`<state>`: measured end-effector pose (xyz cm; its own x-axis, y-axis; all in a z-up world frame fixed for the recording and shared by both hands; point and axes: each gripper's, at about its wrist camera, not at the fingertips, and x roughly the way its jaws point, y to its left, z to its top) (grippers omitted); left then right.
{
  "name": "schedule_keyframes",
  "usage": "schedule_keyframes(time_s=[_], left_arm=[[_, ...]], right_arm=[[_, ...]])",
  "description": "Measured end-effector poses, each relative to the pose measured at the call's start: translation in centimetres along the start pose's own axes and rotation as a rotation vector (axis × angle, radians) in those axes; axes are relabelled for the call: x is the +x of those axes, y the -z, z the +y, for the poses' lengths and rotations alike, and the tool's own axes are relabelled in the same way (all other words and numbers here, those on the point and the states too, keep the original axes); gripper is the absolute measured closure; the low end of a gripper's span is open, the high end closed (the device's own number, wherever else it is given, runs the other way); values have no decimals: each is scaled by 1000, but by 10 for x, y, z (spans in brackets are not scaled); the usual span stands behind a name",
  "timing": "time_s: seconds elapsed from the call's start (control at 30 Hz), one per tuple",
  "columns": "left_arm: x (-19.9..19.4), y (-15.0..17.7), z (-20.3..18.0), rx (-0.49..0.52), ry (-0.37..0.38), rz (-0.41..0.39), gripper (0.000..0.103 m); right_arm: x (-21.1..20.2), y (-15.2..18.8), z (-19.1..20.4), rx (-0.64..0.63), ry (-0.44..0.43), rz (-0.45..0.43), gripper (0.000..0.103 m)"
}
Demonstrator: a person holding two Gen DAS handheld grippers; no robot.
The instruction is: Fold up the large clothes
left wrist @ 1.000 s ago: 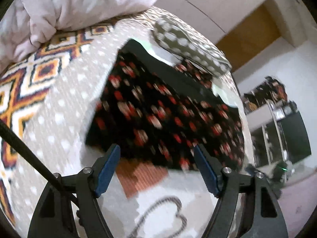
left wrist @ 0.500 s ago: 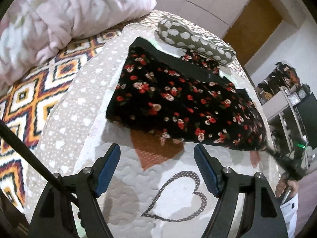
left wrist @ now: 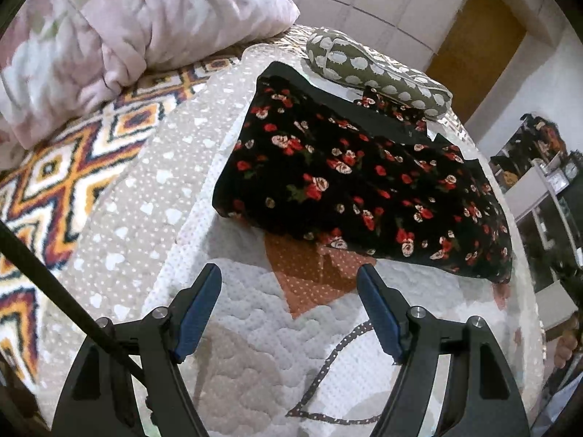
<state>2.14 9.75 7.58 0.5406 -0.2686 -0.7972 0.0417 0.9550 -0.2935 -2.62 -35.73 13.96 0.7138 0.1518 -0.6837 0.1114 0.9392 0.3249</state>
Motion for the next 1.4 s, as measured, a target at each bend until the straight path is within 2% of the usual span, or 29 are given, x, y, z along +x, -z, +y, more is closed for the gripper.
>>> schedule_keyframes(time_s=[0.1, 0.23, 0.37, 0.43, 0.5, 0.57, 0.67, 0.73, 0.8, 0.87, 0.9, 0.97, 1.03, 1.07, 1.1, 1.2, 1.27, 1.33, 1.4], left_arm=[[3, 0, 5, 0, -21, -23, 27], [5, -5, 22, -27, -61, -61, 27], [15, -9, 42, -43, -114, -70, 27], [26, -13, 51, -45, -140, -64, 27], [34, -15, 60, -53, -153, -54, 27], [38, -15, 69, -80, -141, -53, 27], [35, -13, 77, -99, -104, -63, 27], [27, -12, 77, -83, -80, -78, 27], [18, -12, 80, -89, -58, -110, 27], [12, -11, 88, -112, -47, -134, 27], [10, -12, 92, -126, -38, -137, 27], [8, -12, 105, -163, -31, -142, 27], [8, -13, 117, -188, -41, -142, 27], [8, -13, 123, -201, -46, -140, 27], [9, -13, 129, -214, -50, -134, 27], [13, -12, 143, -239, -66, -121, 27], [13, -12, 147, -247, -71, -118, 27], [12, -12, 147, -248, -75, -120, 27], [11, -13, 145, -247, -74, -125, 27]], right_arm=[[26, -6, 57, -58, -85, 37, 102], [86, -20, 113, -100, -116, 88, 102], [167, -33, 140, -98, -54, 160, 102], [210, -33, 144, -106, 33, 219, 102], [243, -28, 143, -93, 81, 271, 102], [245, -30, 142, -62, 89, 218, 102], [244, -30, 146, -62, 113, 213, 102], [226, -38, 155, -72, 133, 189, 98], [196, -49, 174, -92, 111, 61, 77], [178, -52, 202, -160, 103, -9, 65], [176, -51, 220, -199, 82, -11, 65], [188, -43, 259, -266, 18, 46, 66], [206, -33, 288, -316, -9, 91, 74], [219, -27, 302, -336, -23, 108, 84], [238, -19, 319, -347, -41, 145, 89], [288, 5, 347, -357, -40, 255, 89], [307, 17, 355, -382, -11, 280, 89], [309, 16, 360, -413, 8, 274, 89], [295, 6, 357, -385, -12, 277, 89]])
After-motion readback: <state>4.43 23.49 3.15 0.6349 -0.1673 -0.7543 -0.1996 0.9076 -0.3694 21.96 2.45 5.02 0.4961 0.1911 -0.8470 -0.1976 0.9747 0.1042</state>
